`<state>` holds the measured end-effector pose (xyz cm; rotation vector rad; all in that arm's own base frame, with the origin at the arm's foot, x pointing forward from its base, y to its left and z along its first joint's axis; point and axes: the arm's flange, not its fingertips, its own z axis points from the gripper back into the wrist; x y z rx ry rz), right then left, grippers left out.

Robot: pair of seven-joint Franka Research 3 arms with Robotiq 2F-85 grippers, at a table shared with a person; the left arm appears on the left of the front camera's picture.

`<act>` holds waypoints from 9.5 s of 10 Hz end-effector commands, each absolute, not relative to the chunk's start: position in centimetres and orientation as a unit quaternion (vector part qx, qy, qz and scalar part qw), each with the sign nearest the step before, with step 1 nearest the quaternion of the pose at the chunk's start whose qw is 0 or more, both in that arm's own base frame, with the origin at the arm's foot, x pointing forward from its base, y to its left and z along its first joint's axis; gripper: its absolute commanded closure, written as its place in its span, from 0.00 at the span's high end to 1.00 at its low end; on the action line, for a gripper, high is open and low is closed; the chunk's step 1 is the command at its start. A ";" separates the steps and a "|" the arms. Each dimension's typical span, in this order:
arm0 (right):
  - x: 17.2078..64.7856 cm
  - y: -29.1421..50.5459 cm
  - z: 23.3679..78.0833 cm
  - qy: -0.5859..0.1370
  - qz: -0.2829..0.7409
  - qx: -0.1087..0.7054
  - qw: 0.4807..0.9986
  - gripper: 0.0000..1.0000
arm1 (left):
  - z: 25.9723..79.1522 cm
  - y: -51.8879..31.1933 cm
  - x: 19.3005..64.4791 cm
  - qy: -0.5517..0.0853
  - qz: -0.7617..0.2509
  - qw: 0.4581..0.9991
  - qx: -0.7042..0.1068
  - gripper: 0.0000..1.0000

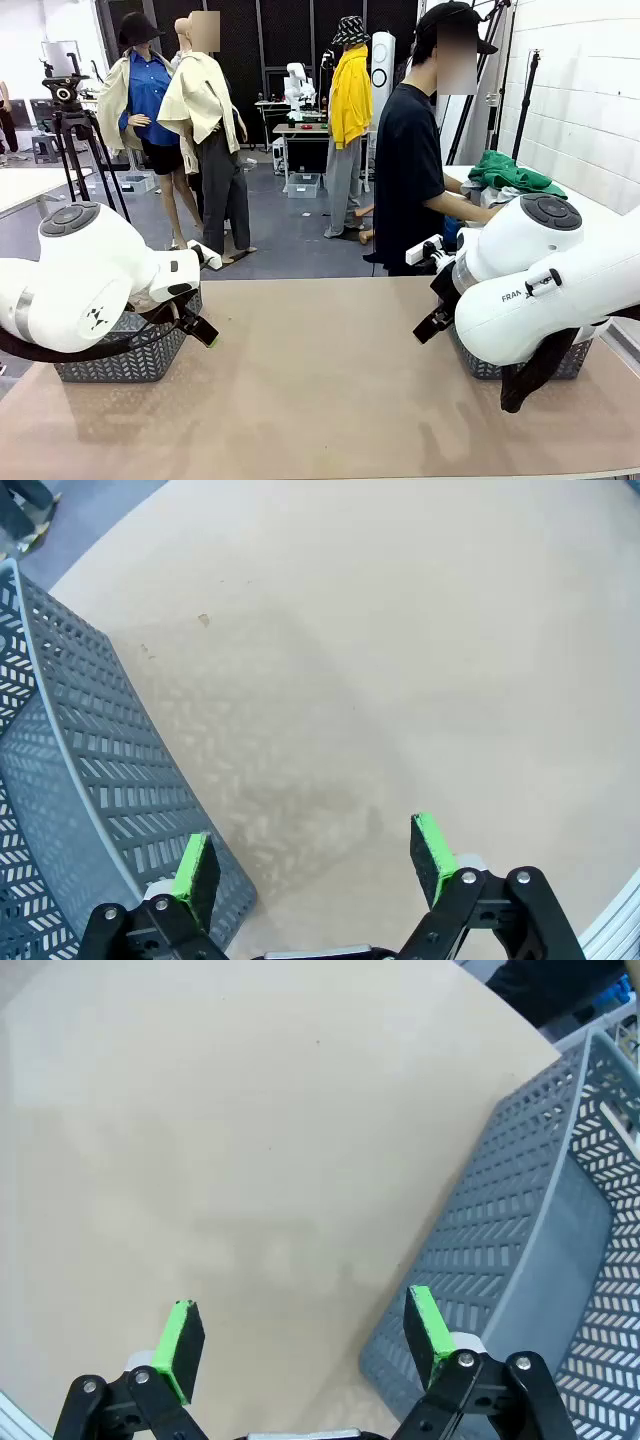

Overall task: Sort the tops and bottoms.
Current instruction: Lift clothes from the center of the table with your left hand.

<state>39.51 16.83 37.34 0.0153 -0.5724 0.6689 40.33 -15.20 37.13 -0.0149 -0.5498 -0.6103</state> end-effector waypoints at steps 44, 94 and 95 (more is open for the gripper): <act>40.1 -25.3 43.6 -0.353 -0.092 -0.122 0.923 1.00 | 46.0 23.2 41.9 -0.310 -0.097 0.945 0.044 1.00; 40.1 -25.3 43.6 -0.353 -0.092 -0.122 0.923 1.00 | 46.0 23.2 41.9 -0.310 -0.097 0.945 0.044 1.00; 40.1 -25.3 43.6 -0.353 -0.092 -0.122 0.923 1.00 | 46.0 23.2 41.9 -0.310 -0.097 0.945 0.044 1.00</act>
